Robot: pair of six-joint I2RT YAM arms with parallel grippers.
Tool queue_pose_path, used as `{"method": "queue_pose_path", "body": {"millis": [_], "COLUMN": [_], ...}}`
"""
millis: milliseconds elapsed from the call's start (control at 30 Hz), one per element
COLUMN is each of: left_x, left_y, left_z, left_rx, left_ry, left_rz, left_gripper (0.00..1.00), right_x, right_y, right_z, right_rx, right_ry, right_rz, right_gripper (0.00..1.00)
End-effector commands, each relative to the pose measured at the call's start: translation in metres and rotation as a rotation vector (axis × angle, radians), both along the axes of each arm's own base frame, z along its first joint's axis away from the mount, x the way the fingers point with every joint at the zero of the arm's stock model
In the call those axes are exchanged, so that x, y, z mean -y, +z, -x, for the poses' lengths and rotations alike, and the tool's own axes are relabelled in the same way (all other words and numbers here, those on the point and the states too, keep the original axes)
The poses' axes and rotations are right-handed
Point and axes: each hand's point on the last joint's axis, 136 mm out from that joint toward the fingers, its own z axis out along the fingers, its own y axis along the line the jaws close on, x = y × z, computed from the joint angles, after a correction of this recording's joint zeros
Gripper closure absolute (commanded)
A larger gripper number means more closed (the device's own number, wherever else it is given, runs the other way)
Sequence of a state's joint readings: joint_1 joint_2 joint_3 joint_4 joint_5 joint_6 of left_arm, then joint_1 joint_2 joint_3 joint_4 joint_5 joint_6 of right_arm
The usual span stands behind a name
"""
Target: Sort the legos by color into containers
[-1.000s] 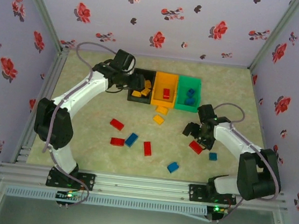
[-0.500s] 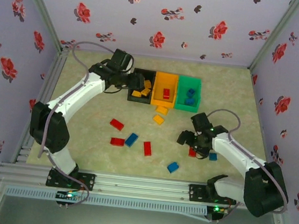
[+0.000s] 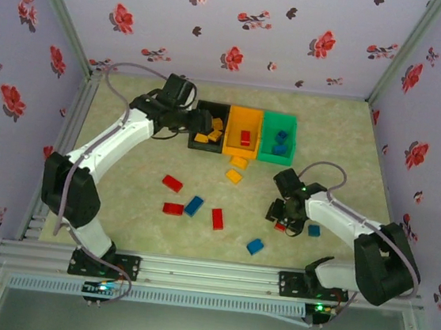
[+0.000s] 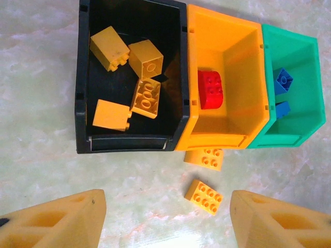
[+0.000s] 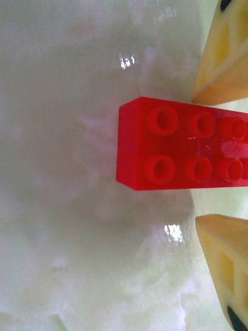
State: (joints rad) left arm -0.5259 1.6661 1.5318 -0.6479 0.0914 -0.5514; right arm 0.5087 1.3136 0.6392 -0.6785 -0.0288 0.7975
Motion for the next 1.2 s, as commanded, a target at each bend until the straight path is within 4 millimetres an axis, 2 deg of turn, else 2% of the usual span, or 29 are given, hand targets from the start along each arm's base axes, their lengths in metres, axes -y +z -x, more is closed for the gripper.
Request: {"method": "queue_pose_path", "body": {"millis": [0, 233, 367, 567, 800, 933, 1033, 1167], "left_x": [0.000, -0.005, -0.008, -0.011, -0.019, -0.024, -0.027, -0.031], "left_y": [0.013, 0.015, 0.016, 0.011, 0.008, 0.010, 0.012, 0.012], "left_z": [0.011, 0.020, 0.029, 0.045, 0.059, 0.066, 0.070, 0.074], "left_rx": [0.017, 0.019, 0.021, 0.010, 0.005, 0.008, 0.015, 0.013], "left_ry": [-0.003, 0.004, 0.010, 0.018, 0.028, 0.039, 0.046, 0.052], "left_rz": [0.026, 0.034, 0.033, 0.026, -0.008, -0.017, -0.020, -0.035], "left_gripper": [0.35, 0.35, 0.36, 0.36, 0.36, 0.36, 0.35, 0.35], "right_x": [0.003, 0.002, -0.008, -0.043, -0.092, -0.115, -0.129, -0.142], "right_y": [0.005, 0.015, 0.032, 0.074, 0.121, 0.130, 0.127, 0.120], "right_z": [-0.006, -0.020, -0.044, -0.107, -0.195, -0.238, -0.262, -0.282], "right_rx": [0.016, 0.043, 0.091, 0.198, 0.333, 0.359, 0.365, 0.345], "right_ry": [-0.008, 0.023, 0.071, 0.156, 0.238, 0.260, 0.260, 0.263], "right_rz": [0.035, 0.064, 0.066, 0.032, -0.036, -0.075, -0.116, -0.155], "right_gripper": [0.48, 0.72, 0.77, 0.78, 0.78, 0.79, 0.79, 0.75]}}
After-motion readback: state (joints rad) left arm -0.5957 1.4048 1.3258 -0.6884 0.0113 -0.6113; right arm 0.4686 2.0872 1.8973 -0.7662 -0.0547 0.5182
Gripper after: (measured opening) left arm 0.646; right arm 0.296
